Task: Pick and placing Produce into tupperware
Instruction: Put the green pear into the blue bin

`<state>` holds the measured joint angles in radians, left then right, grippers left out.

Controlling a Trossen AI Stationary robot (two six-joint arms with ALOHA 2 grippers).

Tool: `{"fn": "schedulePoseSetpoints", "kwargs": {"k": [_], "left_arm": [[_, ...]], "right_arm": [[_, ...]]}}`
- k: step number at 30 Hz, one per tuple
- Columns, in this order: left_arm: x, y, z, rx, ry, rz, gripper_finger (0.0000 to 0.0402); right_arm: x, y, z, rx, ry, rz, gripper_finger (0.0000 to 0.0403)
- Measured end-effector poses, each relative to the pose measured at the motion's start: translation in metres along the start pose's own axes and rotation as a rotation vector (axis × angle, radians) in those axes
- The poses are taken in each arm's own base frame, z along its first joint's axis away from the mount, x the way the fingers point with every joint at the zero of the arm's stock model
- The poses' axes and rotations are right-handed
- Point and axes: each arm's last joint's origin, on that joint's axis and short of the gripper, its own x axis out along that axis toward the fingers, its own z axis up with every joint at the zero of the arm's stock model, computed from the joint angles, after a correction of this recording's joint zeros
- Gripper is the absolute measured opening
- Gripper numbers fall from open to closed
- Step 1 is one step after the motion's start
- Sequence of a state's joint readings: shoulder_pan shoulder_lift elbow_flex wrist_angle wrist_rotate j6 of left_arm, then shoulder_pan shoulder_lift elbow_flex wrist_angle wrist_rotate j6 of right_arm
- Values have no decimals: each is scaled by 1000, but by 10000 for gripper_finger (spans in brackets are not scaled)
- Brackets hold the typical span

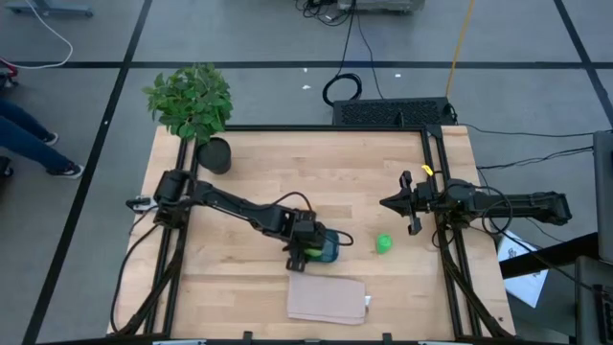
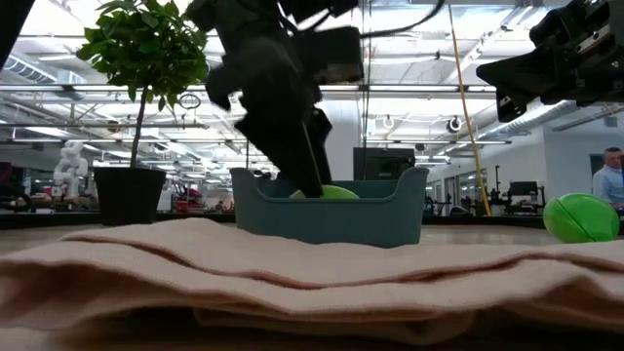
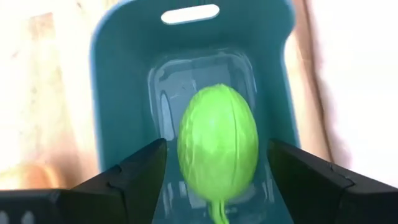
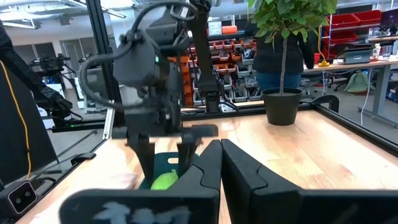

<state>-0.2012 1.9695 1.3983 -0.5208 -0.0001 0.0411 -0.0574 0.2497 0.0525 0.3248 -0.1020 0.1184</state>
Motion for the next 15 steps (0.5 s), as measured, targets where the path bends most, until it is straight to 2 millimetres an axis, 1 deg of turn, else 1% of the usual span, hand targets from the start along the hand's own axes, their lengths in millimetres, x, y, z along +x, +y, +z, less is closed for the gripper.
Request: {"fn": "schedulePoseSetpoints", "kwargs": {"k": [3,5,9,12,15], "left_arm": [[-18,0,2,0,-16,2,283],[-33,0,3,7,-38,4,283],[-55,1,6,8,-77,40,279],[-69,6,5,-3,-90,69,256],[-78,11,3,-15,-81,77,213]], "right_arm": [[0,0,0,0,0,0,0],[0,0,0,0,0,0,0],[0,0,0,0,0,0,0],[0,0,0,0,0,0,0],[0,0,0,0,1,0,0]]}}
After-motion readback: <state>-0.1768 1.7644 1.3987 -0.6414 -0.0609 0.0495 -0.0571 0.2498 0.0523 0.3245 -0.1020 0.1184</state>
